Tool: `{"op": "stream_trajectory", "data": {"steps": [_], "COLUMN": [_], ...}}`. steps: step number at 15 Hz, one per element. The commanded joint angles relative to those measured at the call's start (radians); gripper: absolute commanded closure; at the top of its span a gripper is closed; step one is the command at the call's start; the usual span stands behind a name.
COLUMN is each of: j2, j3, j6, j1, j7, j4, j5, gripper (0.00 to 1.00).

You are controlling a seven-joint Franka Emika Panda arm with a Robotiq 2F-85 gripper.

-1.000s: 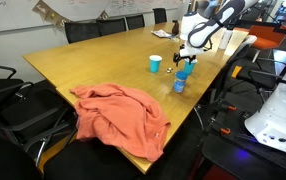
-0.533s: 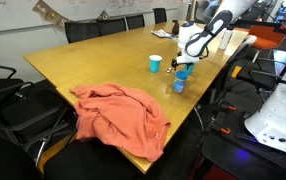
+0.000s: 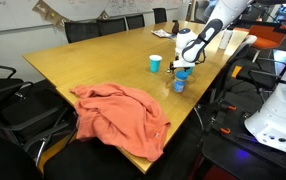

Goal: Put the sweet that's nearest to the cup on the right in the cup on the left

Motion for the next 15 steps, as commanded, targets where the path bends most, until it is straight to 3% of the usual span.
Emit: {"op": "stream_trajectory", "data": {"steps": [1, 4, 5, 7, 15], "j2": [0.048, 0.071, 0.077, 0.088, 0.106], "j3": [-0.037, -0.058, -0.064, -0.071, -0.088], "j6": [0.043, 0.056, 0.059, 0.059, 0.052], "j1": [0.032, 0.046, 0.051, 0.057, 0.088], "j7": [0.037, 0.036, 0.035, 0.031, 0.027], "j4": [0.039, 0.056, 0.06, 0.068, 0.086], "j5": [0.055, 0.091, 0.101, 0.117, 0.14], "gripper": [0.0, 0.0, 0.25, 0.32, 0.95]}}
